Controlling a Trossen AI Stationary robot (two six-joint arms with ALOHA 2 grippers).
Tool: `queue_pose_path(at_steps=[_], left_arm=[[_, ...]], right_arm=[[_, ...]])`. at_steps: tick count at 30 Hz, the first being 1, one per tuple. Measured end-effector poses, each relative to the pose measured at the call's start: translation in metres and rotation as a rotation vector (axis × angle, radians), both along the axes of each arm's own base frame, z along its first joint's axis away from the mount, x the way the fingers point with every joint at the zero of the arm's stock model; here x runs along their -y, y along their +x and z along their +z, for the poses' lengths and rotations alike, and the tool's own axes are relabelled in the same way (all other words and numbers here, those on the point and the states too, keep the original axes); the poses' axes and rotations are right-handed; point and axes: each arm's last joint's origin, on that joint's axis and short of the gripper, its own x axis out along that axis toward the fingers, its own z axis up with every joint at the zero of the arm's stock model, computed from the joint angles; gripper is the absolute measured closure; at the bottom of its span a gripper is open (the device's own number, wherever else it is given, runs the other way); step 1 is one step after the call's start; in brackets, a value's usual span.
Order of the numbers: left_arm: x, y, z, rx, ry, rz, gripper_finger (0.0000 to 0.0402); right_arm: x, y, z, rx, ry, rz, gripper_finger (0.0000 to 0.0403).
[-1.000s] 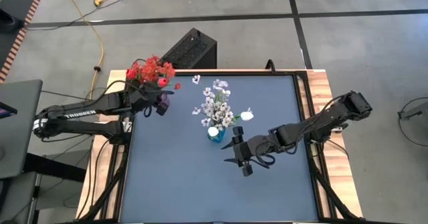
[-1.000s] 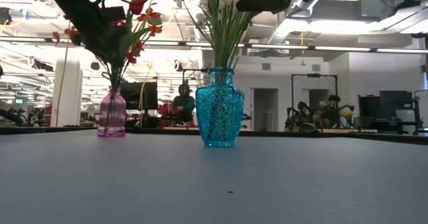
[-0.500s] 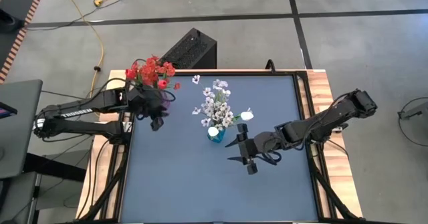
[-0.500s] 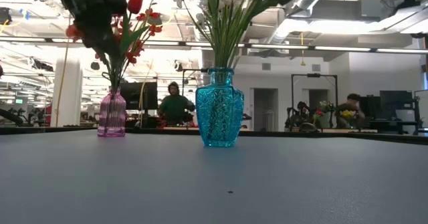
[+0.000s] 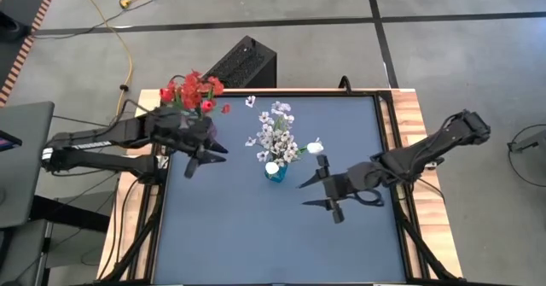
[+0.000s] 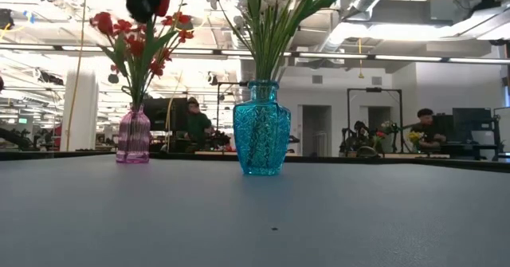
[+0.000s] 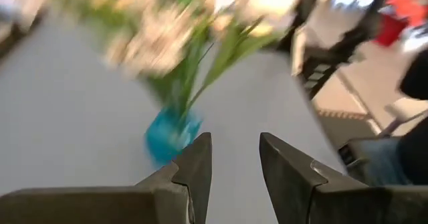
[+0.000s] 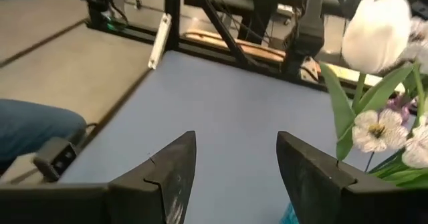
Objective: Sort flowers into vase by color
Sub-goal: Return to Home Position
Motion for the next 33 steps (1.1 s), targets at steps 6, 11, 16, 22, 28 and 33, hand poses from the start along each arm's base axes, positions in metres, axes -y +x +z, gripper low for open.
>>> queue_pose_path(at_steps=[6, 11, 16, 22, 28, 33], left_arm=[[0.020, -0.011, 0.019, 0.167, 0.067, -0.058, 0.0287], [0.040, -0.016, 0.002, 0.156, 0.089, -0.122, 0.0287], [0.061, -0.009, -0.041, 0.109, 0.082, -0.110, 0.0287], [0.077, -0.011, -0.088, 0.102, 0.110, -0.064, 0.0287], [0.077, -0.017, -0.125, 0.120, 0.140, -0.028, 0.0287], [0.069, -0.020, -0.141, 0.153, 0.183, 0.029, 0.0287]], right_arm=[[0.000, -0.020, 0.019, 0.068, 0.039, 0.027, 0.0171], [0.001, -0.034, 0.029, 0.093, 0.054, 0.048, 0.0171], [0.002, -0.035, 0.021, 0.082, 0.048, 0.022, 0.0171], [0.009, -0.032, -0.013, 0.064, 0.100, -0.032, 0.0176], [0.023, -0.039, -0.044, -0.012, 0.160, -0.108, 0.0199], [0.037, -0.054, -0.057, -0.022, 0.169, -0.145, 0.0247]])
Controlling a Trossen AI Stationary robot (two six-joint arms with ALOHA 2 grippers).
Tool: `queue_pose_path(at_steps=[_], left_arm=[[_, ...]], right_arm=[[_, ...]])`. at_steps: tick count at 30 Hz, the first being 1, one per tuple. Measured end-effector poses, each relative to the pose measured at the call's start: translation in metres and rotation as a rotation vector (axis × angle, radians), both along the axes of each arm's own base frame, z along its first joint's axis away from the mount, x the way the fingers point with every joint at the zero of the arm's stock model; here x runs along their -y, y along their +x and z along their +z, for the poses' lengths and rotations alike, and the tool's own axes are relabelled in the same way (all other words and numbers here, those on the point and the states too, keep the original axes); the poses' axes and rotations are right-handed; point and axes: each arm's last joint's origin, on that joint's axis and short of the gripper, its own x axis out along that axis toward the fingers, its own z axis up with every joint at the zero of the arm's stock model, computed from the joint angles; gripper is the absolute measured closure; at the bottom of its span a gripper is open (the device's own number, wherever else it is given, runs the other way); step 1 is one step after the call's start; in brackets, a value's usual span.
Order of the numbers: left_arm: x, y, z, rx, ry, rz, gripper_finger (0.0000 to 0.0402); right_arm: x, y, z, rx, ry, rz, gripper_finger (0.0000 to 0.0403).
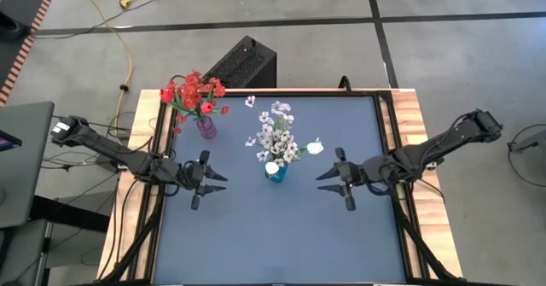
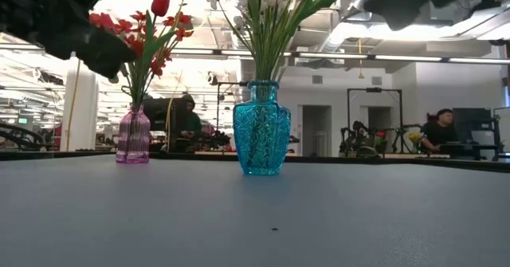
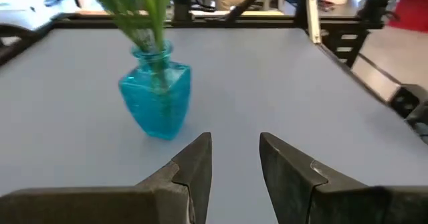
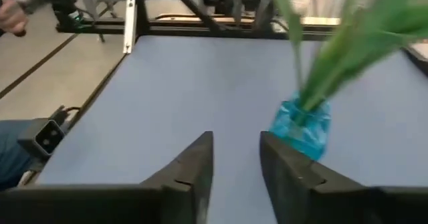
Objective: Sort flowers into vase by color
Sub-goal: Return to Home Position
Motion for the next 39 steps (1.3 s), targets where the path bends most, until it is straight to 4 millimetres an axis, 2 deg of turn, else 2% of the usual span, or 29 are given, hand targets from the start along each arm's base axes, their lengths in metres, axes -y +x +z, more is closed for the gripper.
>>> queue_pose_path(at_steps=[7, 11, 17, 20, 24, 29, 34, 39], left_arm=[[-0.026, -0.002, -0.001, 0.033, 0.033, 0.036, 0.0288], [-0.044, -0.004, 0.001, 0.040, 0.010, 0.059, 0.0288], [-0.062, -0.014, -0.001, -0.005, -0.021, 0.164, 0.0288], [-0.064, -0.021, -0.004, -0.047, -0.063, 0.201, 0.0288], [-0.063, -0.033, -0.006, -0.082, -0.075, 0.219, 0.0288], [-0.063, -0.044, 0.000, -0.020, -0.054, 0.288, 0.0288], [-0.061, -0.054, 0.004, 0.041, -0.047, 0.303, 0.0288], [-0.062, -0.060, 0.003, 0.104, -0.035, 0.371, 0.0288]], right_arm=[[0.028, -0.021, -0.016, 0.055, 0.001, -0.065, 0.0347], [0.043, -0.028, -0.025, 0.061, 0.025, -0.078, 0.0386], [0.061, -0.040, -0.035, 0.043, 0.053, -0.133, 0.0372], [0.066, -0.050, -0.038, 0.052, 0.079, -0.173, 0.0358], [0.068, -0.064, -0.045, 0.063, 0.088, -0.190, 0.0364], [0.069, -0.078, -0.056, 0.114, 0.097, -0.190, 0.0381], [0.069, -0.087, -0.068, 0.158, 0.125, -0.201, 0.0372], [0.070, -0.093, -0.069, 0.210, 0.133, -0.203, 0.0369]])
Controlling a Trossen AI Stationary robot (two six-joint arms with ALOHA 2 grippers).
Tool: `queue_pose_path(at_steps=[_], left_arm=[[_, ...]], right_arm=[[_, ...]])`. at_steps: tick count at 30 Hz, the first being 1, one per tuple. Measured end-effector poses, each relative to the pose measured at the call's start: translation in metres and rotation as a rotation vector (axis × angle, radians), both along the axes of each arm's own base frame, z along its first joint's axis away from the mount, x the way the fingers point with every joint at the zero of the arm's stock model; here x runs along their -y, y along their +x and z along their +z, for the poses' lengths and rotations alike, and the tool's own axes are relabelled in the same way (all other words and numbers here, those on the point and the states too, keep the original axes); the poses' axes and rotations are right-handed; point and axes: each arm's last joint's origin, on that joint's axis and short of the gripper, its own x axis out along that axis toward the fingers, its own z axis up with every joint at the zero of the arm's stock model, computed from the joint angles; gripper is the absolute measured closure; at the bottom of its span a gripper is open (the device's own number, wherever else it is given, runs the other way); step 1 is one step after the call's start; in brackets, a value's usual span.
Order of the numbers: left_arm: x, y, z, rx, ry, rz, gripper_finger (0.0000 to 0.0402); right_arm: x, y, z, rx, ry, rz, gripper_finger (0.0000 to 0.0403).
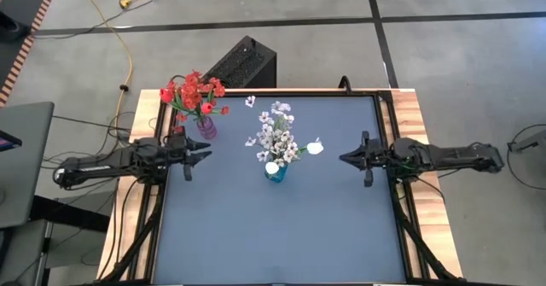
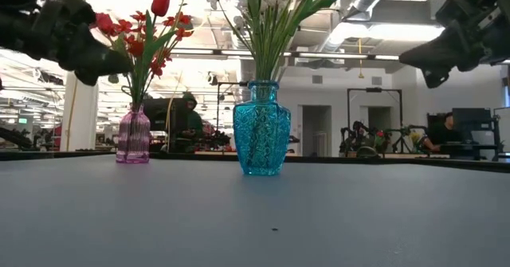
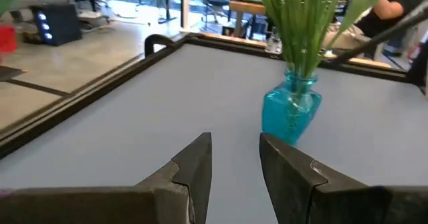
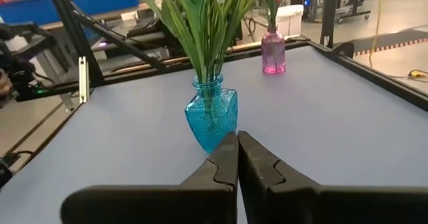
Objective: Sort flowers into vase by color
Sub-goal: Return to Home Position
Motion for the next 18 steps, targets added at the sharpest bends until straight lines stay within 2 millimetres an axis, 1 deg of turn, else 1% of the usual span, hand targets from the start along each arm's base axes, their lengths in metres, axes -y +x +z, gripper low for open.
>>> queue_pose_path(at_steps=[3, 5, 11, 18], left_arm=[[0.000, 0.000, -0.010, 0.008, -0.003, 0.011, 0.0288], [0.000, 0.000, -0.015, 0.022, -0.005, 0.012, 0.0288], [0.000, 0.000, -0.014, 0.046, 0.000, 0.002, 0.0288], [0.000, 0.000, -0.014, 0.053, -0.013, 0.017, 0.0288]], right_arm=[[0.001, -0.002, -0.003, 0.017, -0.003, -0.017, 0.0377], [0.001, -0.001, -0.010, 0.029, -0.010, -0.025, 0.0380], [0.001, 0.000, -0.027, 0.044, -0.005, -0.027, 0.0370], [0.000, 0.000, -0.028, 0.044, -0.036, -0.007, 0.0375]])
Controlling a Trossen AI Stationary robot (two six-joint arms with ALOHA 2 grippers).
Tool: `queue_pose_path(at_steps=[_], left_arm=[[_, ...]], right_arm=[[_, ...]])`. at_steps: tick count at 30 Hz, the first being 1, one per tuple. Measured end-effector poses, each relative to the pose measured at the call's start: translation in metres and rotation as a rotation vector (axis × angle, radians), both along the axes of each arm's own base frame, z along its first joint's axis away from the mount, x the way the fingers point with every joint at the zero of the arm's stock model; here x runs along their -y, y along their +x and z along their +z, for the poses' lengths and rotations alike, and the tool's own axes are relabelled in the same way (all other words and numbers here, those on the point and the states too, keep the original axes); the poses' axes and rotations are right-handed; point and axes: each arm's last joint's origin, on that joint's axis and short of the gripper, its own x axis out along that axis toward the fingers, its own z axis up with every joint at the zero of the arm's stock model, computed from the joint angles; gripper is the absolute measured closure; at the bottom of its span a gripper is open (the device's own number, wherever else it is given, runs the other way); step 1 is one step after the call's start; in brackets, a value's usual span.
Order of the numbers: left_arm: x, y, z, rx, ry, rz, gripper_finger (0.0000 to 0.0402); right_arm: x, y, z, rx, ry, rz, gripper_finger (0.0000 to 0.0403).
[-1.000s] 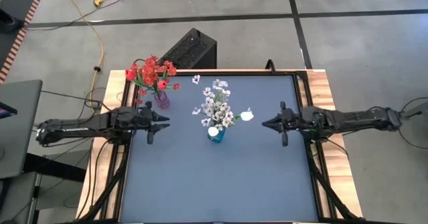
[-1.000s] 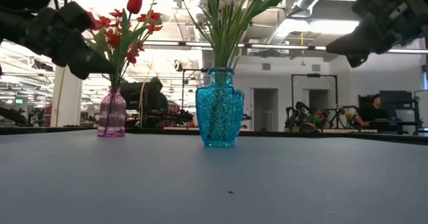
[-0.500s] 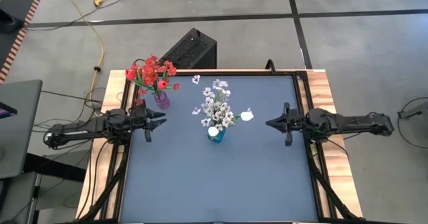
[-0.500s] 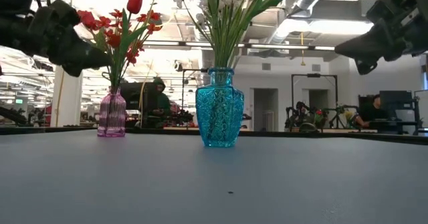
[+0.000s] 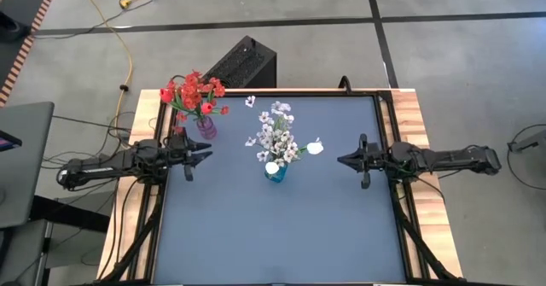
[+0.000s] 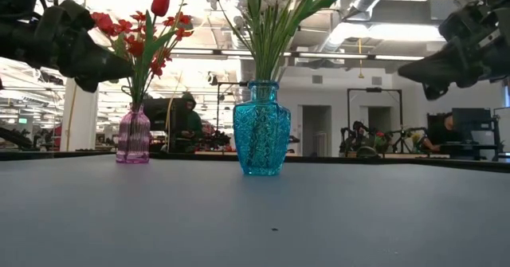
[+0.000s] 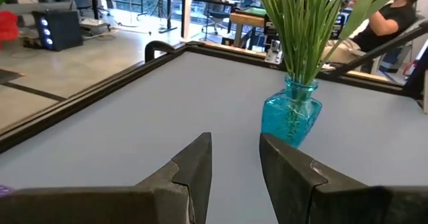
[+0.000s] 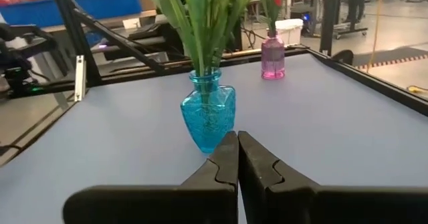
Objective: Sort flowers into vase by color
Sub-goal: Return to Home Position
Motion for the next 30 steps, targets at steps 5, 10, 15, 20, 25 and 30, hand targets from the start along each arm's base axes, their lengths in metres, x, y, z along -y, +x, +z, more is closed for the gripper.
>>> queue_pose_path(at_steps=[5, 10, 15, 20, 25, 30], left_arm=[[0.0005, 0.0002, -0.0002, 0.007, -0.031, -0.014, 0.0288], [0.0005, 0.0001, -0.0003, 0.006, -0.029, -0.013, 0.0288], [0.0004, 0.0001, -0.0003, -0.007, 0.015, -0.018, 0.0288], [0.0004, 0.0001, -0.0004, -0.007, 0.012, -0.017, 0.0288], [0.0004, 0.0001, -0.0004, -0.008, 0.014, -0.018, 0.0288], [0.0004, 0.0001, -0.0006, -0.008, 0.013, -0.017, 0.0288]], right_arm=[[-0.0002, 0.0000, -0.0006, -0.006, -0.016, 0.008, 0.0369], [-0.0003, 0.0000, -0.0008, -0.004, 0.029, 0.005, 0.0361], [-0.0003, 0.0000, -0.0008, -0.004, 0.033, 0.006, 0.0360], [-0.0004, 0.0000, -0.0009, -0.004, 0.033, 0.007, 0.0360], [-0.0004, 0.0000, -0.0010, -0.004, 0.034, 0.007, 0.0360], [-0.0004, 0.0001, -0.0009, -0.002, 0.034, 0.008, 0.0359]])
